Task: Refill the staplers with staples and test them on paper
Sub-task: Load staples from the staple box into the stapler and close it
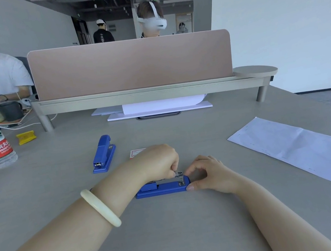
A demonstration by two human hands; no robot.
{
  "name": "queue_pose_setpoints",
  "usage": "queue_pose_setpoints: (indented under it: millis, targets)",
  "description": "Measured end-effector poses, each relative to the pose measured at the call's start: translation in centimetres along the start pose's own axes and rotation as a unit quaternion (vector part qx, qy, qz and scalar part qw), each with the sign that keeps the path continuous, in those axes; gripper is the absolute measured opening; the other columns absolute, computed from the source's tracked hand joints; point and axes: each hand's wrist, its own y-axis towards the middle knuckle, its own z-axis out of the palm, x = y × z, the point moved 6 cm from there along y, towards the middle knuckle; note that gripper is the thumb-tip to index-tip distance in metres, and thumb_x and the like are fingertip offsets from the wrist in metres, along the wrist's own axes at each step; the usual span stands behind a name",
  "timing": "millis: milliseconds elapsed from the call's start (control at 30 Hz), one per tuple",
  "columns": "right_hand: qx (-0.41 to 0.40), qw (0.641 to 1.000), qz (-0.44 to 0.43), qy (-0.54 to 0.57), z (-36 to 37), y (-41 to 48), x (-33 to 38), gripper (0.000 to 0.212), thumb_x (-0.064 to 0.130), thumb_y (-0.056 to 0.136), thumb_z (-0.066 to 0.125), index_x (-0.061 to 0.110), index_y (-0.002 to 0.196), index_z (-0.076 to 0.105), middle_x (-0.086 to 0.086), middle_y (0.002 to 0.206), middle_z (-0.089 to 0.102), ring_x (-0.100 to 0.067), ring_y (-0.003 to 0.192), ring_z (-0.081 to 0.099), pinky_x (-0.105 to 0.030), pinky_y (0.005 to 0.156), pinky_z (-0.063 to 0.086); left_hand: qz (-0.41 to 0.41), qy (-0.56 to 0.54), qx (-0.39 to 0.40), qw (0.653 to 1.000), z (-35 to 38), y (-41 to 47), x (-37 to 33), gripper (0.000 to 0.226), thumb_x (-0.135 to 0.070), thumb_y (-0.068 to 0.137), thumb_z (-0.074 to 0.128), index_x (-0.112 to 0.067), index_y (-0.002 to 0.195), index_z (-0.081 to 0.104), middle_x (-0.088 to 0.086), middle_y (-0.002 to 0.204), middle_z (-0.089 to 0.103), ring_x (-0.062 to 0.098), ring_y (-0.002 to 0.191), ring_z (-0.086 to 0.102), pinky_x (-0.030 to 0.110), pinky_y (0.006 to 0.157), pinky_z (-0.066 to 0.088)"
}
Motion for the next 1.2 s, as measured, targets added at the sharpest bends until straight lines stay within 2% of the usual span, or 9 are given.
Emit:
queue_pose_setpoints:
  millis: [133, 300, 467, 600, 867, 1000, 1067, 1200]
  targets:
    - [0.000, 1.000, 0.000, 0.000, 0.0, 0.0, 0.0, 0.023, 0.039, 0.069, 0.078, 0.049, 0.077, 0.059, 0.009, 0.105, 0.054, -0.011, 0.108, 0.040, -0.030, 0.103, 0.029, -0.002, -0.016, 0.006, 1.000, 0.1, 0.0, 0.2, 0.017, -0.019, 0.085, 0.059, -0.014, 0.098, 0.070, 0.002, 0.102, 0.070, 0.021, 0.093, 0.062, 0.014, 0.052, 0.028]
    - [-0.002, 1.000, 0.000, 0.002, 0.0, 0.0, 0.0, 0.024, 0.038, 0.069, 0.078, 0.049, 0.077, 0.059, 0.008, 0.106, 0.054, -0.012, 0.108, 0.040, -0.030, 0.102, 0.029, 0.001, -0.016, 0.019, 1.000, 0.3, 0.0, 0.2, 0.017, -0.018, 0.085, 0.060, -0.012, 0.098, 0.070, 0.004, 0.100, 0.071, 0.022, 0.094, 0.063, 0.022, 0.059, 0.036]
    - [0.000, 1.000, 0.003, 0.004, 0.0, 0.0, 0.0, 0.025, 0.038, 0.069, 0.078, 0.050, 0.078, 0.058, 0.010, 0.104, 0.053, -0.010, 0.108, 0.039, -0.029, 0.102, 0.028, 0.005, -0.008, 0.005, 1.000, 0.4, 0.0, 0.2, 0.016, -0.017, 0.086, 0.059, -0.012, 0.096, 0.070, 0.004, 0.097, 0.071, 0.023, 0.093, 0.062, 0.022, 0.053, 0.032]
    - [-0.002, 1.000, 0.005, 0.006, 0.0, 0.0, 0.1, 0.025, 0.037, 0.070, 0.078, 0.050, 0.077, 0.058, 0.007, 0.107, 0.054, -0.010, 0.108, 0.038, -0.029, 0.102, 0.028, -0.002, -0.022, 0.005, 1.000, 0.5, 0.0, 0.4, 0.016, -0.019, 0.085, 0.061, -0.012, 0.097, 0.069, 0.004, 0.100, 0.070, 0.023, 0.094, 0.062, 0.023, 0.064, 0.035]
    - [-0.002, 1.000, 0.003, 0.005, 0.0, 0.0, 0.0, 0.025, 0.037, 0.069, 0.079, 0.049, 0.078, 0.058, 0.007, 0.107, 0.054, -0.009, 0.108, 0.038, -0.031, 0.103, 0.029, -0.009, -0.033, 0.010, 0.999, 0.5, 0.2, 0.8, 0.016, -0.019, 0.084, 0.063, -0.011, 0.094, 0.070, 0.006, 0.096, 0.071, 0.025, 0.091, 0.064, 0.025, 0.067, 0.042]
    - [-0.001, 1.000, 0.004, 0.005, 0.0, 0.1, 0.0, 0.024, 0.037, 0.069, 0.079, 0.048, 0.079, 0.059, 0.008, 0.106, 0.054, -0.011, 0.109, 0.038, -0.033, 0.105, 0.030, -0.014, -0.046, 0.017, 0.999, 0.6, 0.3, 1.1, 0.016, -0.019, 0.083, 0.064, -0.011, 0.095, 0.070, 0.007, 0.099, 0.070, 0.025, 0.092, 0.064, 0.025, 0.063, 0.040]
    - [-0.002, 1.000, 0.004, 0.006, 0.0, 0.1, -0.1, 0.024, 0.037, 0.068, 0.079, 0.048, 0.079, 0.060, 0.009, 0.105, 0.054, -0.011, 0.109, 0.039, -0.035, 0.106, 0.030, -0.015, -0.050, 0.019, 0.998, 0.6, 0.3, 1.1, 0.017, -0.020, 0.083, 0.065, -0.012, 0.097, 0.070, 0.005, 0.101, 0.069, 0.024, 0.094, 0.063, 0.022, 0.056, 0.035]
    - [0.002, 1.000, 0.002, 0.007, 0.0, 0.2, -0.1, 0.023, 0.038, 0.069, 0.078, 0.049, 0.077, 0.060, 0.009, 0.105, 0.053, -0.012, 0.110, 0.039, -0.037, 0.106, 0.030, -0.012, -0.060, 0.013, 0.998, 0.7, 0.3, 1.1, 0.016, -0.020, 0.083, 0.064, -0.013, 0.097, 0.069, 0.005, 0.102, 0.068, 0.022, 0.096, 0.062, 0.016, 0.052, 0.030]
